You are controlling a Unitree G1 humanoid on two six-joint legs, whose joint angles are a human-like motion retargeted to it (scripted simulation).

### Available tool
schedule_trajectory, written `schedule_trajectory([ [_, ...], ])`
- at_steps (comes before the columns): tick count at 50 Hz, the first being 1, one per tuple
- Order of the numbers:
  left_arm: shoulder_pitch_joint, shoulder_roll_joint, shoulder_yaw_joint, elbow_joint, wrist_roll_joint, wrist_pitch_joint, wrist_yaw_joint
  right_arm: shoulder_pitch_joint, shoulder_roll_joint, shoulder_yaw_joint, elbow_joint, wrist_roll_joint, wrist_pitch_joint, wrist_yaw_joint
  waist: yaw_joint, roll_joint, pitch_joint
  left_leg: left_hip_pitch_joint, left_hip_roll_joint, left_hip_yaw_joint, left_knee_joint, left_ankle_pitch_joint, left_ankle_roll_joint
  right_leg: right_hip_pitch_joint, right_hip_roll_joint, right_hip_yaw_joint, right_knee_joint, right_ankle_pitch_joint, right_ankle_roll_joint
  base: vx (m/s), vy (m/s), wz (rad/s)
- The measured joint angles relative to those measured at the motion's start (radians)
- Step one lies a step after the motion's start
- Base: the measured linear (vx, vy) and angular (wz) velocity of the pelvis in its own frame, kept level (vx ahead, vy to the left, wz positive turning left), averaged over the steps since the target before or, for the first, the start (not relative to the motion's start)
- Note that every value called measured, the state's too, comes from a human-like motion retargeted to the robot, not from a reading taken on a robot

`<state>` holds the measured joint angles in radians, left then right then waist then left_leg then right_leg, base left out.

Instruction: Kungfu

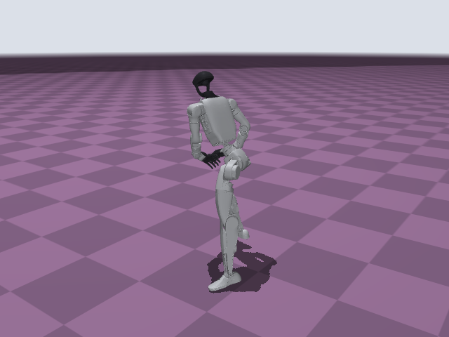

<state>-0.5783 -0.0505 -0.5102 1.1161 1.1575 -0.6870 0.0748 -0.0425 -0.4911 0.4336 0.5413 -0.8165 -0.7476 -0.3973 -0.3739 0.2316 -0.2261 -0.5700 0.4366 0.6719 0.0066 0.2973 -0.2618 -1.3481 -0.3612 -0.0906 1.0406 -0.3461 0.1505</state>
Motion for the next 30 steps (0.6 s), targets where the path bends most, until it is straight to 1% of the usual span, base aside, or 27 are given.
schedule_trajectory([
  [4,-0.009,0.055,0.029,-0.048,-0.091,-0.024,-0.062,0.018,-0.007,-0.011,-0.018,0.136,0.024,0.086,0.030,-0.007,0.007,-0.011,-0.002,-0.012,0.007,-0.007,0.000,0.016,0.000,0.010,-0.030,0.026,0.006,0.07,0.12,0.00],
  [8,-0.009,0.136,0.065,-0.124,-0.171,-0.035,-0.054,0.086,-0.037,-0.032,-0.076,0.344,0.028,0.152,0.074,-0.030,0.014,-0.014,0.003,-0.031,0.024,-0.015,0.000,0.063,-0.008,0.001,-0.078,0.050,0.011,0.17,0.14,0.08],
  [10,-0.013,0.182,0.089,-0.164,-0.214,-0.040,-0.049,0.132,-0.075,-0.036,-0.133,0.507,0.028,0.192,0.100,-0.040,0.022,-0.014,0.008,-0.040,0.038,-0.025,0.000,0.094,-0.007,-0.004,-0.113,0.070,0.014,0.18,0.19,-0.01],
  [12,-0.024,0.234,0.109,-0.206,-0.250,-0.045,-0.050,0.183,-0.134,-0.039,-0.215,0.719,0.048,0.246,0.122,-0.051,0.027,-0.021,0.010,-0.050,0.059,-0.039,0.000,0.124,-0.010,-0.004,-0.154,0.095,0.016,0.21,0.31,0.00],
  [13,-0.032,0.264,0.117,-0.233,-0.269,-0.044,-0.050,0.212,-0.173,-0.042,-0.273,0.852,0.074,0.287,0.134,-0.056,0.031,-0.028,0.015,-0.057,0.076,-0.049,0.000,0.142,-0.009,-0.005,-0.179,0.111,0.018,0.21,0.41,-0.16],
  [15,-0.050,0.331,0.130,-0.288,-0.303,-0.036,-0.039,0.256,-0.246,-0.055,-0.391,1.114,0.139,0.362,0.175,-0.060,0.063,-0.055,0.063,-0.076,0.161,-0.090,0.000,0.188,0.017,-0.011,-0.231,0.144,0.017,0.16,0.39,-0.34],
  [17,-0.076,0.386,0.126,-0.338,-0.343,-0.035,-0.029,0.326,-0.311,-0.083,-0.502,1.325,0.197,0.402,0.190,-0.066,0.073,-0.101,0.083,-0.112,0.239,-0.122,0.000,0.232,0.014,-0.013,-0.288,0.180,0.026,0.17,0.46,0.14],
  [20,-0.124,0.452,0.107,-0.416,-0.389,-0.026,-0.006,0.461,-0.384,-0.159,-0.664,1.585,0.286,0.401,0.218,-0.056,0.099,-0.204,0.139,-0.195,0.402,-0.174,0.000,0.330,0.025,-0.030,-0.383,0.235,0.042,0.18,0.41,0.34],
  [22,-0.166,0.460,0.096,-0.465,-0.405,-0.031,0.003,0.534,-0.369,-0.197,-0.713,1.706,0.306,0.358,0.259,-0.043,0.117,-0.249,0.163,-0.221,0.502,-0.205,0.009,0.420,0.014,-0.049,-0.456,0.279,0.056,0.25,0.63,0.64],
  [23,-0.190,0.446,0.093,-0.493,-0.404,-0.035,0.006,0.556,-0.339,-0.206,-0.722,1.757,0.302,0.323,0.280,-0.036,0.119,-0.282,0.155,-0.228,0.556,-0.226,0.036,0.464,-0.013,-0.062,-0.498,0.310,0.068,0.28,0.94,1.25],
  [25,-0.250,0.409,0.089,-0.574,-0.396,-0.047,-0.002,0.547,-0.210,-0.212,-0.688,1.778,0.266,0.256,0.335,-0.014,0.118,-0.342,0.120,-0.248,0.641,-0.266,0.078,0.552,-0.064,-0.089,-0.580,0.373,0.086,0.27,0.95,1.55],
  [26,-0.291,0.394,0.082,-0.638,-0.416,-0.034,-0.020,0.463,-0.071,-0.203,-0.571,1.689,0.224,0.245,0.382,-0.015,0.112,-0.363,0.098,-0.267,0.666,-0.280,0.072,0.594,-0.081,-0.104,-0.626,0.406,0.083,0.25,0.82,1.42],
  [28,-0.372,0.388,0.083,-0.775,-0.471,0.000,-0.053,0.223,0.218,-0.214,-0.243,1.500,0.144,0.226,0.462,-0.034,0.081,-0.418,0.049,-0.290,0.718,-0.319,0.077,0.656,-0.125,-0.147,-0.709,0.469,0.070,0.27,0.77,1.31],
  [30,-0.438,0.423,0.139,-0.903,-0.511,0.043,-0.062,-0.133,0.447,-0.320,0.259,1.383,0.081,0.267,0.506,-0.073,0.031,-0.480,0.001,-0.279,0.765,-0.361,0.102,0.670,-0.177,-0.200,-0.778,0.529,0.046,0.11,0.49,1.13],
])
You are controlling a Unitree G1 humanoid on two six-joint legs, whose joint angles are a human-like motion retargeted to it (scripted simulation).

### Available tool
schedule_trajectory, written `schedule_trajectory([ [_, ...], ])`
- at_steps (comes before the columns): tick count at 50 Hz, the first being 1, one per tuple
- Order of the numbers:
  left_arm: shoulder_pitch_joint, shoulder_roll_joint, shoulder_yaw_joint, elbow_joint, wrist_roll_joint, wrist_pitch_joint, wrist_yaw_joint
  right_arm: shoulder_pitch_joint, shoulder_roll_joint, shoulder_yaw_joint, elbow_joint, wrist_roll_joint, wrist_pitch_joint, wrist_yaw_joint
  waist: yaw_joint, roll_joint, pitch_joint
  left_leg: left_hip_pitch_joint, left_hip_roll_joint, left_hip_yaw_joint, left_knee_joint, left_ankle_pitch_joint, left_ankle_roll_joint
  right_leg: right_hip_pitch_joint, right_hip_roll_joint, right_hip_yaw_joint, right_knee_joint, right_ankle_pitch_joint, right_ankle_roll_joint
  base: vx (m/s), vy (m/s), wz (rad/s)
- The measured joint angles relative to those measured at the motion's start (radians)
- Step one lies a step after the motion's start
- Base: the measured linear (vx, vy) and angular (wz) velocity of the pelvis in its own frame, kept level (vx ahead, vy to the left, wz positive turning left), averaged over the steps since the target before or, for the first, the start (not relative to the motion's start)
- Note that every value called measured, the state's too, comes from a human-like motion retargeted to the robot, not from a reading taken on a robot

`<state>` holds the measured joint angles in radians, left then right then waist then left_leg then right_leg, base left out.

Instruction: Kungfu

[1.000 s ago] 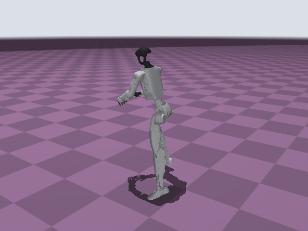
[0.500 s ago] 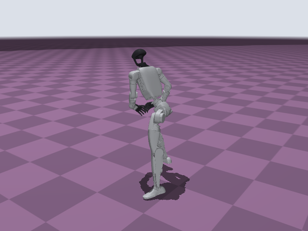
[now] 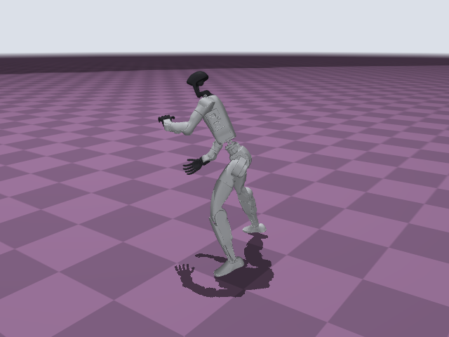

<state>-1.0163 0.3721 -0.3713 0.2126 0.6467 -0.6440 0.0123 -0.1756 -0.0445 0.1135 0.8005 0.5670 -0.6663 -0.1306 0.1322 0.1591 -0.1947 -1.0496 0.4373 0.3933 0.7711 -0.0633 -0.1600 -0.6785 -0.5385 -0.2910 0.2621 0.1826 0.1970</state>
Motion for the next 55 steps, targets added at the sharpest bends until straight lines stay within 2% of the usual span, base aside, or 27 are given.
schedule_trajectory([
  [1,-0.026,0.016,0.057,-0.044,0.006,0.014,0.004,-0.201,0.014,-0.102,0.317,0.030,0.062,0.093,0.008,-0.009,-0.010,-0.027,-0.022,0.008,0.028,-0.022,0.013,0.003,-0.024,-0.036,-0.028,0.020,-0.017,-0.01,0.42,0.88],
  [2,-0.052,0.026,0.111,-0.078,0.015,0.030,0.014,-0.373,0.015,-0.216,0.602,0.030,0.184,0.179,0.024,-0.014,-0.014,-0.048,-0.041,0.015,0.058,-0.046,0.026,0.010,-0.047,-0.070,-0.053,0.039,-0.026,0.05,0.60,0.57],
  [3,-0.076,0.021,0.159,-0.096,0.029,0.049,0.035,-0.487,-0.010,-0.355,0.825,-0.031,0.428,0.252,0.057,-0.013,-0.007,-0.057,-0.051,0.020,0.090,-0.076,0.040,0.024,-0.070,-0.103,-0.074,0.060,-0.020,0.17,0.63,0.35],
  [4,-0.105,0.016,0.186,-0.098,0.031,0.066,0.053,-0.523,-0.029,-0.404,0.900,-0.009,0.566,0.312,0.091,-0.027,-0.005,-0.064,-0.069,0.024,0.113,-0.103,0.050,0.027,-0.098,-0.124,-0.085,0.076,-0.010,0.26,0.56,0.25],
  [5,-0.137,0.010,0.202,-0.093,0.026,0.083,0.068,-0.520,-0.045,-0.408,0.900,0.054,0.652,0.364,0.126,-0.049,-0.004,-0.069,-0.090,0.028,0.130,-0.129,0.057,0.025,-0.128,-0.139,-0.091,0.091,0.004,0.36,0.39,0.47],
  [7,-0.164,0.019,0.237,-0.084,0.016,0.090,0.052,-0.558,-0.027,-0.346,0.900,0.311,0.461,0.387,0.143,-0.101,-0.032,-0.117,-0.134,0.034,0.165,-0.150,0.066,-0.013,-0.173,-0.159,-0.098,0.108,-0.001,0.39,0.26,0.35],
  [8,-0.158,0.026,0.262,-0.091,0.004,0.097,0.051,-0.572,0.003,-0.346,0.900,0.346,0.346,0.379,0.155,-0.111,-0.032,-0.123,-0.129,0.040,0.176,-0.154,0.068,-0.013,-0.171,-0.173,-0.112,0.116,-0.022,0.20,0.12,-0.22],
  [9,-0.154,0.029,0.284,-0.099,-0.010,0.099,0.061,-0.584,0.027,-0.352,0.900,0.312,0.302,0.383,0.160,-0.110,-0.018,-0.120,-0.124,0.038,0.186,-0.158,0.071,0.001,-0.168,-0.195,-0.124,0.129,-0.034,0.03,0.04,-0.51],
  [10,-0.151,0.031,0.303,-0.107,-0.024,0.098,0.077,-0.595,0.048,-0.361,0.900,0.245,0.294,0.393,0.161,-0.105,0.003,-0.113,-0.118,0.034,0.194,-0.161,0.075,0.021,-0.164,-0.221,-0.136,0.144,-0.043,-0.06,0.01,-0.36],
  [13,-0.135,0.037,0.354,-0.132,-0.031,0.079,0.129,-0.617,0.060,-0.236,0.900,0.089,0.486,0.571,0.138,-0.112,0.008,-0.149,-0.131,0.006,0.209,-0.161,0.080,-0.010,-0.160,-0.208,-0.124,0.166,-0.029,-0.03,0.00,-0.07],
  [14,-0.122,0.039,0.368,-0.144,-0.020,0.084,0.145,-0.618,0.061,-0.209,0.900,0.064,0.513,0.597,0.132,-0.116,0.012,-0.151,-0.134,0.005,0.206,-0.155,0.080,-0.026,-0.161,-0.193,-0.113,0.168,-0.028,-0.01,-0.07,-0.11],
  [19,-0.041,0.053,0.432,-0.192,0.034,0.116,0.190,-0.617,0.081,-0.153,0.900,0.090,0.424,0.565,0.101,-0.115,0.034,-0.151,-0.131,-0.022,0.171,-0.111,0.068,-0.070,-0.139,-0.137,-0.061,0.141,-0.019,-0.13,-0.19,-0.06],
  [24,0.134,0.065,0.525,-0.232,-0.075,0.117,0.152,-0.570,0.067,-0.077,0.779,0.052,0.370,0.580,0.091,-0.097,0.035,-0.118,-0.109,-0.049,0.083,-0.048,0.027,-0.135,-0.095,-0.037,0.028,0.062,0.002,-0.19,-0.23,-0.18],
  [28,0.374,0.058,0.673,-0.262,-0.079,0.140,0.161,-0.544,0.028,-0.022,0.542,-0.017,0.325,0.554,0.085,-0.086,0.038,-0.068,-0.069,-0.069,-0.019,0.027,-0.022,-0.235,-0.030,0.061,0.142,-0.025,-0.025,-0.32,-0.42,-0.60],
  [32,0.676,-0.002,0.885,-0.216,-0.019,0.187,0.177,-0.570,-0.077,0.054,0.175,0.011,0.335,0.523,0.053,-0.084,0.035,0.021,-0.021,-0.093,-0.163,0.121,-0.097,-0.329,0.057,0.151,0.269,-0.110,-0.031,-0.31,-0.48,-0.69],
  [35,0.893,-0.062,1.020,-0.097,-0.031,0.243,0.188,-0.650,-0.229,0.099,-0.171,0.112,0.362,0.465,-0.040,-0.152,0.025,0.129,-0.079,-0.032,-0.324,0.211,-0.102,-0.434,0.047,0.255,0.346,-0.178,0.007,-0.39,-0.54,-0.20],
  [37,0.973,-0.119,1.051,0.069,-0.178,0.301,0.194,-0.695,-0.368,0.086,-0.447,0.186,0.380,0.393,-0.088,-0.227,0.012,0.246,-0.116,0.002,-0.438,0.241,-0.102,-0.484,0.053,0.301,0.400,-0.238,0.038,-0.31,-0.82,-1.13],
  [38,0.977,-0.155,1.051,0.173,-0.314,0.324,0.179,-0.707,-0.450,0.055,-0.593,0.215,0.382,0.351,-0.105,-0.259,-0.001,0.312,-0.131,0.008,-0.504,0.248,-0.102,-0.507,0.062,0.307,0.432,-0.271,0.046,-0.14,-0.88,-1.39],
  [40,0.916,-0.234,1.058,0.419,-0.750,0.312,0.027,-0.713,-0.634,-0.063,-0.867,0.244,0.380,0.261,-0.163,-0.286,-0.040,0.403,-0.140,0.015,-0.624,0.263,-0.102,-0.547,0.063,0.276,0.510,-0.336,0.049,0.03,-0.74,-0.91],
  [41,0.857,-0.259,1.085,0.570,-1.067,0.331,-0.228,-0.701,-0.722,-0.160,-0.979,0.244,0.372,0.232,-0.203,-0.275,-0.066,0.414,-0.135,-0.001,-0.662,0.270,-0.102,-0.562,0.061,0.251,0.547,-0.369,0.047,0.05,-0.75,-0.19],
  [42,0.802,-0.268,1.115,0.727,-1.361,0.392,-0.491,-0.689,-0.808,-0.261,-1.079,0.240,0.355,0.212,-0.244,-0.259,-0.092,0.413,-0.127,-0.016,-0.695,0.279,-0.102,-0.578,0.060,0.227,0.584,-0.403,0.044,-0.04,-0.86,0.26],
  [43,0.752,-0.247,1.155,0.899,-1.612,0.537,-0.774,-0.677,-0.891,-0.367,-1.155,0.231,0.321,0.207,-0.286,-0.234,-0.117,0.388,-0.115,-0.029,-0.714,0.292,-0.102,-0.598,0.063,0.206,0.619,-0.436,0.040,-0.18,-0.84,0.56],
  [45,0.671,-0.169,1.198,1.221,-1.938,0.787,-1.036,-0.623,-1.050,-0.640,-1.248,0.232,0.272,0.241,-0.366,-0.176,-0.128,0.324,-0.080,-0.014,-0.731,0.318,-0.102,-0.622,0.073,0.166,0.676,-0.486,0.027,-0.38,-0.75,0.83],
  [47,0.573,-0.172,1.139,1.316,-2.161,0.633,-0.755,-0.503,-1.138,-0.885,-1.305,0.167,0.212,0.207,-0.459,-0.144,-0.108,0.267,-0.062,-0.003,-0.724,0.354,-0.102,-0.635,0.072,0.151,0.706,-0.513,0.017,-0.57,-0.52,1.23],
  [48,0.521,-0.206,1.106,1.307,-2.201,0.515,-0.608,-0.434,-1.167,-0.987,-1.336,0.101,0.190,0.170,-0.516,-0.140,-0.110,0.244,-0.104,0.029,-0.736,0.378,-0.102,-0.672,0.037,0.183,0.704,-0.510,0.025,-0.58,-0.11,1.45],
  [50,0.448,-0.272,1.037,1.236,-2.208,0.412,-0.453,-0.283,-1.188,-1.133,-1.429,-0.038,0.197,0.027,-0.568,-0.117,-0.067,0.263,-0.098,0.104,-0.765,0.415,-0.102,-0.682,0.044,0.194,0.721,-0.524,0.011,-0.47,0.14,0.31],
  [55,0.384,-0.284,0.942,1.177,-1.949,0.643,-0.821,0.025,-1.139,-1.252,-1.559,-0.435,0.202,-0.214,-0.583,-0.073,-0.034,0.325,-0.050,0.201,-0.781,0.455,-0.102,-0.679,0.115,0.202,0.716,-0.527,-0.023,-0.10,0.10,-0.90],
])
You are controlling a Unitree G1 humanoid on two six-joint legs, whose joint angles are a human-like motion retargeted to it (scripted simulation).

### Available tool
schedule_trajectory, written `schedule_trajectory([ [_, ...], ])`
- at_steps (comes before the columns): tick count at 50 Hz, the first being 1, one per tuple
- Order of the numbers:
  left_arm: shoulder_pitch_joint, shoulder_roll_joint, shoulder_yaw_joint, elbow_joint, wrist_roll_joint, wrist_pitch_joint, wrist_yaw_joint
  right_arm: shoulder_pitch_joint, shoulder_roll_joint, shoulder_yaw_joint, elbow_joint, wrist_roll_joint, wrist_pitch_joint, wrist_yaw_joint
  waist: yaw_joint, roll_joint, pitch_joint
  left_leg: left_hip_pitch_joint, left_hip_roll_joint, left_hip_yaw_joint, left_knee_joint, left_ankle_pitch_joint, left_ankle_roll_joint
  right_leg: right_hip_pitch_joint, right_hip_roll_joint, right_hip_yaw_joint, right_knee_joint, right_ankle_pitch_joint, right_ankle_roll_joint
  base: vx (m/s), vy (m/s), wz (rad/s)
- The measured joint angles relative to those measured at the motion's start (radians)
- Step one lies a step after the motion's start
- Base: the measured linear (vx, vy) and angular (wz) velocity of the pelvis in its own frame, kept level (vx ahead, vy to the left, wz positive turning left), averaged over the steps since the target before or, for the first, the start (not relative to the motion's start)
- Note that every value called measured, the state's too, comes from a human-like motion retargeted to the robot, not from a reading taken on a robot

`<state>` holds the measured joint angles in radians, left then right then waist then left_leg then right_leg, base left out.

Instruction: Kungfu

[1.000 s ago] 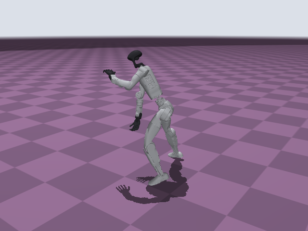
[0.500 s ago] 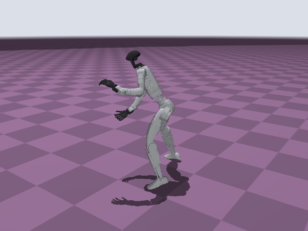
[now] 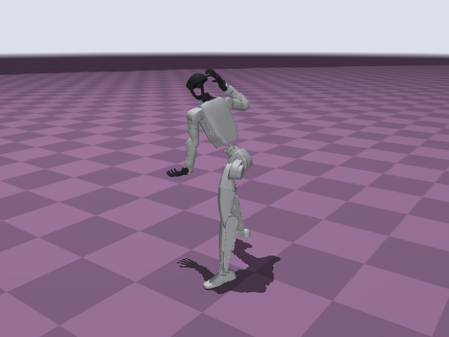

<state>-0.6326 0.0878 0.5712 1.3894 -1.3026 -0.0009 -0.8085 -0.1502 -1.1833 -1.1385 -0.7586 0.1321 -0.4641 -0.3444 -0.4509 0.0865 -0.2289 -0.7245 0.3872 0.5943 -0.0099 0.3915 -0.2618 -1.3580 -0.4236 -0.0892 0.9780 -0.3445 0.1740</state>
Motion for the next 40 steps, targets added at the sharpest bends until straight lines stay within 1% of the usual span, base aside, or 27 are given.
schedule_trajectory([
  [2,-0.020,0.021,-0.051,0.004,0.070,-0.025,0.028,0.016,0.012,0.019,0.016,-0.044,0.028,-0.038,0.004,0.019,-0.004,0.007,0.004,0.015,0.002,-0.002,0.000,-0.007,0.010,0.011,-0.011,0.014,-0.005,0.01,0.17,-0.51],
  [3,-0.030,0.029,-0.078,0.005,0.095,-0.041,0.063,0.013,0.015,0.034,0.024,-0.025,0.030,-0.047,0.006,0.024,-0.006,0.014,-0.001,0.012,0.005,-0.008,0.000,-0.009,0.011,0.021,-0.015,0.019,-0.005,0.05,0.20,-0.26],
  [5,-0.049,0.040,-0.115,0.004,0.150,-0.054,0.112,0.003,0.023,0.057,0.032,0.061,0.004,-0.030,0.021,0.027,-0.012,0.028,-0.016,-0.005,0.011,-0.025,0.000,-0.008,0.009,0.042,-0.029,0.037,0.000,0.07,0.22,-0.14],
  [8,-0.074,0.045,-0.140,0.005,0.220,-0.041,0.085,-0.003,0.026,0.067,0.040,0.192,-0.056,0.014,0.044,0.033,-0.025,0.031,-0.046,-0.030,0.016,-0.058,0.000,-0.015,-0.005,0.076,-0.059,0.080,0.012,0.05,0.28,0.05],
  [9,-0.078,0.047,-0.149,0.004,0.230,-0.037,0.080,-0.004,0.027,0.066,0.047,0.209,-0.063,0.019,0.050,0.036,-0.027,0.030,-0.056,-0.039,0.018,-0.072,0.000,-0.016,-0.008,0.087,-0.070,0.098,0.018,0.06,0.33,0.07],
  [12,-0.069,0.057,-0.181,-0.008,0.265,-0.034,0.082,-0.008,0.038,0.065,0.068,0.200,-0.054,0.006,0.061,0.046,-0.028,0.026,-0.080,-0.053,0.031,-0.111,0.000,-0.015,-0.017,0.111,-0.108,0.154,0.027,0.08,0.31,0.00],
  [15,-0.019,0.075,-0.219,-0.036,0.342,-0.040,0.074,-0.006,0.057,0.082,0.081,0.191,-0.052,-0.017,0.076,0.048,-0.032,0.023,-0.082,-0.062,0.056,-0.141,0.000,-0.009,-0.017,0.111,-0.151,0.205,0.016,0.11,0.18,-0.52],
  [16,0.019,0.098,-0.226,-0.042,0.383,-0.044,0.061,-0.005,0.072,0.096,0.083,0.208,-0.056,-0.017,0.111,0.053,-0.015,0.030,-0.050,-0.096,0.090,-0.185,0.000,0.012,0.019,0.085,-0.159,0.216,-0.001,0.10,0.16,-1.79],
  [17,0.055,0.120,-0.234,-0.046,0.424,-0.047,0.049,-0.005,0.082,0.108,0.087,0.226,-0.059,-0.015,0.141,0.052,-0.007,0.035,-0.038,-0.137,0.121,-0.234,0.000,0.024,0.041,0.069,-0.171,0.230,-0.013,0.15,0.24,-1.96],
  [18,0.087,0.135,-0.242,-0.048,0.467,-0.047,0.038,-0.007,0.082,0.117,0.097,0.245,-0.062,-0.007,0.157,0.042,-0.016,0.035,-0.067,-0.192,0.147,-0.294,0.000,0.017,0.035,0.077,-0.194,0.250,-0.016,0.21,0.31,-1.42],
  [20,0.166,0.177,-0.248,-0.042,0.563,-0.051,0.019,-0.017,0.083,0.141,0.123,0.287,-0.066,0.007,0.195,0.000,-0.039,0.048,-0.131,-0.276,0.193,-0.398,0.000,-0.009,0.029,0.107,-0.243,0.293,-0.021,0.22,0.35,-1.29],
  [23,0.324,0.265,-0.249,-0.016,0.696,-0.060,0.027,-0.060,0.071,0.194,0.177,0.341,-0.078,0.016,0.237,-0.065,-0.044,0.084,-0.184,-0.248,0.226,-0.453,0.000,-0.050,0.021,0.141,-0.330,0.382,-0.033,0.04,0.40,-1.52],
  [25,0.446,0.326,-0.246,0.018,0.786,-0.062,0.043,-0.110,0.058,0.242,0.217,0.369,-0.081,0.027,0.229,-0.081,-0.040,0.082,-0.200,-0.216,0.251,-0.474,0.000,-0.079,-0.005,0.130,-0.380,0.436,-0.046,-0.10,0.33,-0.94],
  [26,0.514,0.350,-0.234,0.045,0.840,-0.065,0.066,-0.151,0.055,0.282,0.240,0.381,-0.082,0.036,0.217,-0.077,-0.041,0.069,-0.202,-0.220,0.277,-0.487,0.000,-0.091,-0.010,0.115,-0.404,0.459,-0.051,-0.09,0.29,-0.88],
  [28,0.643,0.384,-0.208,0.109,0.942,-0.073,0.135,-0.236,0.048,0.372,0.293,0.394,-0.087,0.039,0.194,-0.067,-0.047,0.036,-0.205,-0.219,0.328,-0.512,0.000,-0.118,-0.012,0.092,-0.450,0.498,-0.060,-0.12,0.26,-1.17],
  [30,0.748,0.400,-0.176,0.192,1.051,-0.095,0.230,-0.313,0.039,0.458,0.347,0.407,-0.083,0.029,0.184,-0.076,-0.049,0.043,-0.213,-0.175,0.335,-0.530,0.000,-0.152,-0.005,0.082,-0.481,0.487,-0.099,-0.17,0.20,-1.55],
  [32,0.818,0.415,-0.180,0.284,1.123,-0.097,0.322,-0.360,0.029,0.522,0.392,0.427,-0.076,0.040,0.177,-0.076,-0.060,0.069,-0.224,-0.130,0.305,-0.536,0.000,-0.189,-0.042,0.006,-0.461,0.391,-0.169,-0.12,0.10,-1.47],
  [33,0.847,0.423,-0.202,0.304,1.141,-0.091,0.366,-0.374,0.022,0.548,0.412,0.436,-0.071,0.050,0.169,-0.068,-0.067,0.072,-0.224,-0.115,0.294,-0.532,0.000,-0.206,-0.062,-0.033,-0.447,0.366,-0.193,-0.08,-0.01,-1.24],
  [35,0.898,0.436,-0.249,0.311,1.212,-0.061,0.534,-0.408,0.013,0.620,0.467,0.450,-0.056,0.076,0.160,-0.044,-0.077,0.097,-0.208,-0.087,0.275,-0.525,0.000,-0.212,-0.084,-0.113,-0.415,0.328,-0.245,-0.05,-0.09,-1.16],
  [36,0.892,0.441,-0.291,0.311,1.228,-0.063,0.649,-0.424,0.009,0.651,0.492,0.446,-0.050,0.094,0.147,-0.036,-0.081,0.120,-0.209,-0.068,0.252,-0.512,0.000,-0.209,-0.109,-0.160,-0.389,0.311,-0.257,-0.03,-0.19,-0.96],
  [37,0.875,0.446,-0.331,0.311,1.244,-0.075,0.764,-0.439,0.004,0.683,0.517,0.440,-0.043,0.114,0.135,-0.030,-0.087,0.145,-0.208,-0.048,0.229,-0.496,0.000,-0.208,-0.128,-0.201,-0.359,0.284,-0.271,-0.02,-0.36,-0.86],
  [38,0.839,0.448,-0.370,0.311,1.262,-0.107,0.878,-0.453,-0.004,0.716,0.541,0.432,-0.032,0.138,0.128,-0.023,-0.099,0.171,-0.206,-0.025,0.205,-0.477,0.000,-0.209,-0.135,-0.232,-0.321,0.238,-0.287,0.02,-0.41,-0.90],
  [40,0.731,0.452,-0.444,0.311,1.289,-0.136,1.011,-0.471,-0.013,0.777,0.575,0.412,-0.013,0.179,0.100,-0.009,-0.134,0.226,-0.208,0.030,0.162,-0.414,0.000,-0.211,-0.141,-0.272,-0.249,0.165,-0.309,0.11,-0.43,-0.82],
])
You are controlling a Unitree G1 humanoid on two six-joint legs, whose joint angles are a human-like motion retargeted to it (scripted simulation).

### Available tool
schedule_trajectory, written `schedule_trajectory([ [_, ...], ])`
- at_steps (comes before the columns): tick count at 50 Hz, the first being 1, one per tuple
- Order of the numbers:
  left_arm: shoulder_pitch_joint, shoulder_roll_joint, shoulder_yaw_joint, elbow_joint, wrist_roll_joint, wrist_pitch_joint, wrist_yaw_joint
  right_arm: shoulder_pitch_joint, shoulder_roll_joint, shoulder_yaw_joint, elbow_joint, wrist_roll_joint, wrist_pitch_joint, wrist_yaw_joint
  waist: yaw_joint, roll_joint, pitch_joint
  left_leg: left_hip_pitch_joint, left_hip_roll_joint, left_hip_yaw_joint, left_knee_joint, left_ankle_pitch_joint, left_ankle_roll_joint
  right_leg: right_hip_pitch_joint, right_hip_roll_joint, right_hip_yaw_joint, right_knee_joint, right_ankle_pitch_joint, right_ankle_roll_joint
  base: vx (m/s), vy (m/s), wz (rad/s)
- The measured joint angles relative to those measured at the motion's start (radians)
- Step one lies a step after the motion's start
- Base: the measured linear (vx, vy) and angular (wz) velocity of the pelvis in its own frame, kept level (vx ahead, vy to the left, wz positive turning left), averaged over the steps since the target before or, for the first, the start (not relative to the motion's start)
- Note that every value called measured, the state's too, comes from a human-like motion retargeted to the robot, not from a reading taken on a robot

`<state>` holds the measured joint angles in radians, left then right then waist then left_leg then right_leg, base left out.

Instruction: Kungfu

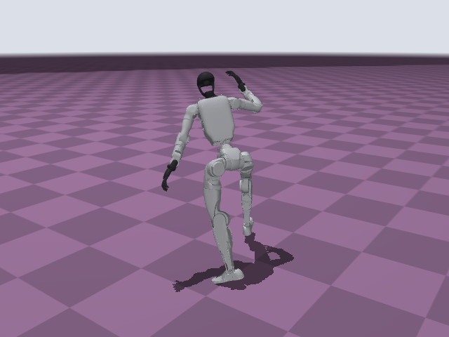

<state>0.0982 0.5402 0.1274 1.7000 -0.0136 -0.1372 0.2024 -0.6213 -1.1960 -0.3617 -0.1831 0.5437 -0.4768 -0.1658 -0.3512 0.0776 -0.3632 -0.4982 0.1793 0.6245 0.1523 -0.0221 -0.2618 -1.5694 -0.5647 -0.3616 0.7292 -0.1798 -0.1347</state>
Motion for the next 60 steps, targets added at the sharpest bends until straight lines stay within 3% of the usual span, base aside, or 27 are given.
schedule_trajectory([
  [2,-0.181,-0.018,-0.089,0.000,0.056,0.014,0.048,-0.070,-0.017,0.099,0.080,-0.090,0.006,0.056,-0.030,-0.004,-0.019,0.084,-0.015,0.041,-0.034,0.140,0.000,0.029,0.010,0.030,0.054,0.014,0.021,0.19,-0.74,-0.52],
  [5,-0.490,-0.034,-0.196,0.000,0.175,0.061,-0.011,-0.140,-0.011,0.223,0.160,-0.323,0.006,0.080,-0.089,-0.034,-0.092,0.131,-0.029,0.026,-0.005,0.466,0.000,0.055,0.077,0.089,0.118,-0.094,0.064,0.34,-0.81,-1.07],
  [7,-0.724,-0.084,-0.227,-0.022,0.272,0.033,-0.010,-0.244,-0.030,0.336,0.204,-0.537,-0.023,0.091,-0.075,-0.107,-0.082,0.144,0.035,-0.004,0.286,0.546,0.000,0.146,0.174,0.136,0.140,-0.168,0.087,0.55,-0.78,-3.18],
  [8,-0.814,-0.116,-0.241,-0.084,0.287,0.037,-0.007,-0.306,-0.042,0.389,0.221,-0.629,-0.024,0.113,-0.049,-0.146,-0.069,0.159,0.075,-0.001,0.448,0.546,0.000,0.201,0.245,0.156,0.150,-0.203,0.095,0.57,-0.70,-4.09],
  [11,-1.078,-0.207,-0.289,-0.254,0.250,0.082,0.026,-0.534,-0.050,0.580,0.271,-0.827,-0.035,0.134,-0.026,-0.264,-0.091,0.082,-0.124,-0.190,0.556,0.533,0.000,0.346,0.392,0.267,0.062,-0.229,0.116,0.62,-0.50,-3.47],
  [13,-1.232,-0.237,-0.340,-0.324,0.203,0.070,0.102,-0.718,-0.043,0.733,0.284,-0.939,-0.079,0.131,-0.029,-0.289,-0.123,-0.035,-0.138,-0.234,0.701,0.438,0.000,0.438,0.469,0.321,0.015,-0.251,0.112,0.80,-0.72,-2.93],
  [17,-1.512,-0.217,-0.439,-0.415,0.265,0.142,0.248,-1.051,0.013,0.979,0.256,-1.144,-0.117,0.097,0.017,-0.212,-0.110,-0.177,0.233,-0.246,0.859,0.140,0.033,0.729,0.738,0.349,-0.168,-0.245,0.022,0.81,-0.69,-3.52],
  [19,-1.634,-0.166,-0.513,-0.467,0.328,0.235,0.262,-1.158,0.051,1.043,0.245,-1.211,-0.129,0.064,0.046,-0.187,-0.101,-0.250,0.292,-0.246,0.803,0.064,0.100,0.845,0.800,0.430,-0.241,-0.219,0.021,0.85,-0.11,-3.56],
  [22,-1.787,-0.121,-0.598,-0.540,0.435,0.371,0.150,-1.273,0.094,1.114,0.271,-1.306,-0.132,0.045,0.097,-0.179,-0.106,-0.335,0.285,-0.308,0.580,0.037,0.160,0.977,0.841,0.593,-0.290,-0.196,0.040,0.77,0.14,-3.24],
  [25,-1.884,-0.065,-0.678,-0.614,0.429,0.404,-0.134,-1.325,0.143,1.149,0.357,-1.411,-0.080,0.009,0.120,-0.176,-0.124,-0.342,0.275,-0.316,0.269,0.051,0.270,1.069,0.833,0.741,-0.272,-0.206,0.067,0.75,0.27,-2.78],
  [27,-1.920,-0.028,-0.707,-0.646,0.475,0.422,-0.151,-1.301,0.192,1.102,0.429,-1.350,0.002,-0.105,0.139,-0.169,-0.119,-0.294,0.248,-0.317,0.055,0.051,0.312,1.116,0.819,0.811,-0.226,-0.234,0.078,0.71,0.45,-2.70],
  [30,-1.961,0.014,-0.754,-0.679,0.558,0.449,-0.080,-1.272,0.217,1.044,0.463,-1.202,-0.138,-0.098,0.160,-0.118,-0.095,-0.255,0.246,-0.374,-0.094,0.044,0.242,1.164,0.807,0.850,-0.136,-0.275,0.094,0.66,0.59,-2.58],
  [33,-1.930,0.049,-0.772,-0.716,0.542,0.453,-0.171,-1.260,0.231,1.052,0.461,-1.203,-0.106,-0.147,0.146,-0.045,-0.086,-0.224,0.273,-0.371,0.026,0.034,0.166,1.160,0.768,0.849,-0.049,-0.276,0.098,0.63,0.74,-2.52],
  [34,-1.904,0.050,-0.766,-0.732,0.537,0.446,-0.196,-1.247,0.231,1.055,0.454,-1.222,-0.091,-0.146,0.162,-0.018,-0.078,-0.191,0.278,-0.339,0.048,0.104,0.116,1.158,0.756,0.848,-0.032,-0.256,0.112,0.53,0.88,-3.02],
  [35,-1.872,0.045,-0.753,-0.747,0.539,0.440,-0.217,-1.230,0.231,1.055,0.446,-1.243,-0.080,-0.136,0.185,0.008,-0.069,-0.147,0.283,-0.290,0.053,0.211,0.060,1.155,0.744,0.850,-0.016,-0.231,0.133,0.36,0.85,-2.79],
  [37,-1.800,0.074,-0.752,-0.801,0.566,0.427,-0.301,-1.155,0.270,1.025,0.431,-1.253,-0.038,-0.096,0.183,0.077,-0.098,-0.320,0.318,-0.388,0.300,0.156,0.023,1.037,0.690,0.766,-0.003,-0.143,0.230,0.07,0.82,-3.09],
  [38,-1.767,0.125,-0.764,-0.829,0.580,0.411,-0.358,-1.127,0.324,1.012,0.436,-1.263,-0.014,-0.096,0.223,0.026,-0.099,-0.301,0.259,-0.346,0.332,0.131,0.019,0.957,0.611,0.802,0.037,-0.117,0.305,-0.12,0.95,-4.06],
  [40,-1.637,0.198,-0.735,-0.880,0.641,0.391,-0.480,-1.021,0.460,0.996,0.469,-1.292,0.005,-0.116,0.253,0.020,-0.075,-0.171,0.203,-0.208,0.294,0.091,0.000,0.826,0.462,0.657,0.057,-0.040,0.379,-0.19,1.10,-3.41],
  [42,-1.456,0.255,-0.676,-0.942,0.709,0.386,-0.612,-0.883,0.609,0.981,0.523,-1.337,-0.003,-0.145,0.248,0.070,-0.045,-0.155,0.135,-0.244,0.355,0.058,0.000,0.710,0.299,0.362,0.050,0.024,0.379,-0.34,1.04,-2.74],
  [45,-1.160,0.360,-0.643,-0.993,0.844,0.324,-0.889,-0.684,0.877,1.018,0.692,-1.347,-0.018,-0.222,0.390,-0.017,0.072,0.013,-0.116,-0.345,0.311,0.110,0.000,0.520,0.244,0.408,-0.042,0.171,0.355,-0.32,1.18,-5.07],
  [47,-0.971,0.395,-0.663,-1.016,0.961,0.227,-1.137,-0.551,1.031,1.070,0.838,-1.264,-0.077,-0.221,0.482,-0.033,0.183,0.134,-0.285,-0.546,0.267,0.071,0.000,0.431,0.285,0.517,-0.087,0.272,0.312,-0.37,1.15,-5.87],
  [51,-0.605,0.334,-0.746,-1.049,1.079,-0.037,-1.526,-0.327,1.187,1.236,1.023,-0.983,-0.289,-0.083,0.697,0.017,0.363,0.184,-0.394,-0.688,0.290,-0.174,0.000,0.315,0.680,0.824,-0.176,0.366,0.317,-0.33,0.83,-6.50],
  [53,-0.413,0.239,-0.741,-1.016,1.087,-0.136,-1.634,-0.241,1.213,1.375,1.032,-0.875,-0.361,-0.017,0.632,0.047,0.411,0.151,-0.392,-0.640,0.311,-0.321,0.000,0.219,0.669,0.666,-0.206,0.398,0.235,-0.27,0.31,-3.22],
  [55,-0.226,0.136,-0.696,-0.994,1.070,-0.192,-1.678,-0.136,1.225,1.469,1.013,-0.848,-0.390,0.043,0.481,0.090,0.401,0.114,-0.298,-0.587,0.297,-0.438,0.000,0.138,0.656,0.509,-0.216,0.382,0.160,-0.27,-0.17,-1.01],
  [56,-0.169,0.094,-0.676,-0.986,1.053,-0.190,-1.677,-0.077,1.237,1.479,1.013,-0.843,-0.418,0.085,0.424,0.112,0.425,0.104,-0.296,-0.566,0.328,-0.483,0.060,0.108,0.700,0.527,-0.210,0.365,0.152,-0.14,-0.06,-1.15],
  [57,-0.120,0.057,-0.660,-0.976,1.034,-0.186,-1.679,-0.026,1.250,1.487,1.020,-0.837,-0.445,0.130,0.373,0.130,0.446,0.085,-0.297,-0.549,0.371,-0.519,0.102,0.083,0.738,0.544,-0.201,0.342,0.157,-0.05,0.11,-1.71],
  [60,-0.074,0.006,-0.653,-0.945,0.974,-0.177,-1.710,0.021,1.288,1.497,1.067,-0.821,-0.485,0.255,0.287,0.161,0.492,-0.030,-0.284,-0.522,0.593,-0.544,0.099,0.047,0.759,0.533,-0.163,0.238,0.254,-0.09,0.01,-0.84],
])
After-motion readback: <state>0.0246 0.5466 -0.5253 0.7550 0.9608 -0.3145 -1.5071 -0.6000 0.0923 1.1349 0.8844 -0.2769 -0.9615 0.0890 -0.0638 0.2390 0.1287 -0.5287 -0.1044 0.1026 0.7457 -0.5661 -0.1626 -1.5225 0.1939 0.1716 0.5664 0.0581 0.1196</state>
